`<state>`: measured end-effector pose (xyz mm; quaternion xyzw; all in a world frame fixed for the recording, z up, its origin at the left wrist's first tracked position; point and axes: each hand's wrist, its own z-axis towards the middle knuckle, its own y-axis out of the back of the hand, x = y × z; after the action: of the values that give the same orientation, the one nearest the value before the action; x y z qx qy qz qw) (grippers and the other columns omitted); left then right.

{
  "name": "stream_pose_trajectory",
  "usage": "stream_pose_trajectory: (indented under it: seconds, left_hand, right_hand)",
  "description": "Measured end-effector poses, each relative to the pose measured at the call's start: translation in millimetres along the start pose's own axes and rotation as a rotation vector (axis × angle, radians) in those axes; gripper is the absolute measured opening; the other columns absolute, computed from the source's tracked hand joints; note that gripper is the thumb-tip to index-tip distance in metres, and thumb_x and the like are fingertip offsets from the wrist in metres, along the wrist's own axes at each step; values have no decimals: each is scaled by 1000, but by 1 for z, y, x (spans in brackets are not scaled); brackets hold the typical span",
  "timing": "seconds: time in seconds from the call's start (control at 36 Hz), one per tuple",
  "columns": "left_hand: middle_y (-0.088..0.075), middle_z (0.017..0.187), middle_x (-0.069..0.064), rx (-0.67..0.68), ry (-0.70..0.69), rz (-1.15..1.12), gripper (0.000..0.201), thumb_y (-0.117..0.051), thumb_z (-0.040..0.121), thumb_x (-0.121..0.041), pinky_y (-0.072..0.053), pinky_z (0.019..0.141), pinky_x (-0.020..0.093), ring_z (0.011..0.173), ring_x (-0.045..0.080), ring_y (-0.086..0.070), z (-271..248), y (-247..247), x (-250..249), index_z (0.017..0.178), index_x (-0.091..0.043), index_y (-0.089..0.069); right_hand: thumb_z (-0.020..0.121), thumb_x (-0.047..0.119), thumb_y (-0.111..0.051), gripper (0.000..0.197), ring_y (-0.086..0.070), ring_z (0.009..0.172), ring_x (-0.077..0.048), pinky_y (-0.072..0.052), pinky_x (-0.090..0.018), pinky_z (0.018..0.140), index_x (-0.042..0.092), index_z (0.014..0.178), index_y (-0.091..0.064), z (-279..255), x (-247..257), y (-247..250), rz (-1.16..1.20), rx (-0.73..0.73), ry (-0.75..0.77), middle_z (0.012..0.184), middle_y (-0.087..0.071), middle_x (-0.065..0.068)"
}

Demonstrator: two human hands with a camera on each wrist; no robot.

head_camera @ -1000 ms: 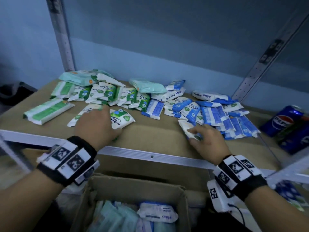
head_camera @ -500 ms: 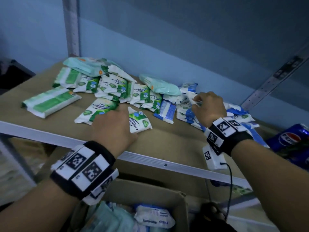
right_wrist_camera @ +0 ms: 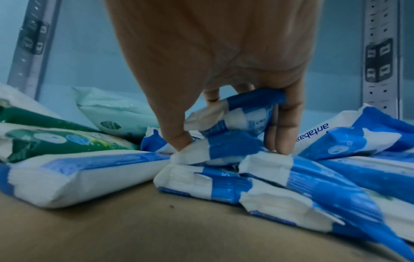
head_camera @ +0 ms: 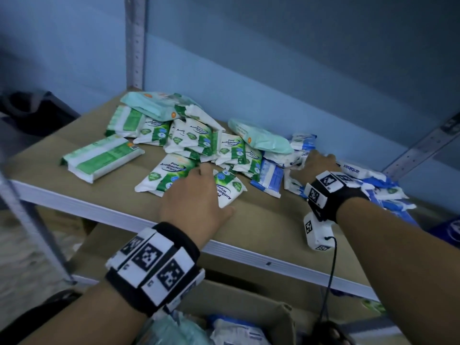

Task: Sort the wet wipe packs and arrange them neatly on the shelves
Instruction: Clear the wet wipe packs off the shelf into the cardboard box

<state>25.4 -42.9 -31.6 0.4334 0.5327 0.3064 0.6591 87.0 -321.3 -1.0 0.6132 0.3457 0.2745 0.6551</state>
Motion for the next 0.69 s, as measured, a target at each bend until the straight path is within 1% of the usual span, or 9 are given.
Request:
stream_pose_trajectory:
  seconds: [0.14, 0.19, 0.25, 0.31, 0.39, 0.5, 0.56, 0.61, 0.69]
  left_hand:
    - [-50, 123, 7, 31, -4, 15, 77, -75, 74, -52, -42, 80, 33, 110, 28, -53, 1, -1, 1, 131, -17, -37]
    - [-50, 123, 7, 37, -13, 21, 76, -75, 75, -48, -40, 78, 31, 109, 27, -54, 1, -1, 1, 133, -16, -37]
    - [-50, 123, 7, 39, -18, 18, 74, -75, 77, -45, -38, 76, 30, 109, 27, -54, 1, -1, 2, 133, -15, -38]
    - [-51, 121, 8, 47, -26, 21, 70, -74, 78, -44, -36, 75, 30, 108, 27, -54, 1, 0, 3, 131, -15, -39]
    - [-49, 121, 6, 63, -45, 26, 64, -74, 77, -43, -34, 73, 30, 106, 26, -53, 1, 3, 4, 126, -17, -41]
    - [-48, 126, 2, 90, -71, -18, 71, -76, 74, -42, -31, 74, 30, 112, 24, -52, -1, 9, 6, 135, -24, -43]
    - [-52, 121, 2, 76, -60, -20, 68, -76, 73, -46, -32, 72, 30, 109, 24, -54, -3, 10, 7, 130, -25, -47]
    - [-56, 115, 1, 41, -26, 17, 64, -73, 71, -53, -36, 72, 33, 104, 25, -57, -4, 10, 6, 124, -24, -51]
    - [-60, 110, 3, -14, 18, 74, 60, -69, 72, -61, -38, 74, 35, 100, 27, -60, -3, 9, 4, 113, -19, -53]
  right_hand:
    - [74, 41, -78, 68, -52, 119, -31, -50, -38, 90, 16, 129, -47, -10, -9, 8, 78, 23, 20, 136, -44, -14]
    - [74, 33, -76, 54, -55, 114, -29, -49, -33, 83, 17, 121, -54, -17, -17, 7, 133, -11, 48, 130, -51, -11]
    - [73, 27, -74, 40, -57, 105, -27, -43, -28, 74, 18, 109, -60, -29, -26, 7, 208, -87, 88, 122, -58, -8]
    - [73, 24, -74, 32, -55, 95, -24, -38, -28, 72, 18, 102, -60, -42, -33, 7, 282, -146, 128, 115, -60, -7]
    - [76, 21, -75, 35, -45, 89, -17, -33, -24, 73, 18, 107, -61, -70, -44, 6, 383, -155, 175, 107, -56, -2]
    - [73, 19, -77, 40, -48, 86, -15, -32, -23, 66, 22, 110, -61, -109, -58, 2, 477, -168, 246, 105, -54, 1]
    - [71, 20, -77, 42, -50, 88, -15, -33, -24, 67, 27, 108, -60, -122, -62, -3, 487, -126, 266, 106, -54, 4]
    - [69, 19, -78, 44, -49, 94, -13, -34, -25, 73, 28, 108, -60, -134, -65, -8, 494, -116, 303, 110, -53, 7]
    - [71, 22, -79, 43, -47, 99, -10, -30, -22, 77, 28, 108, -59, -145, -69, -18, 480, -113, 336, 112, -52, 9]
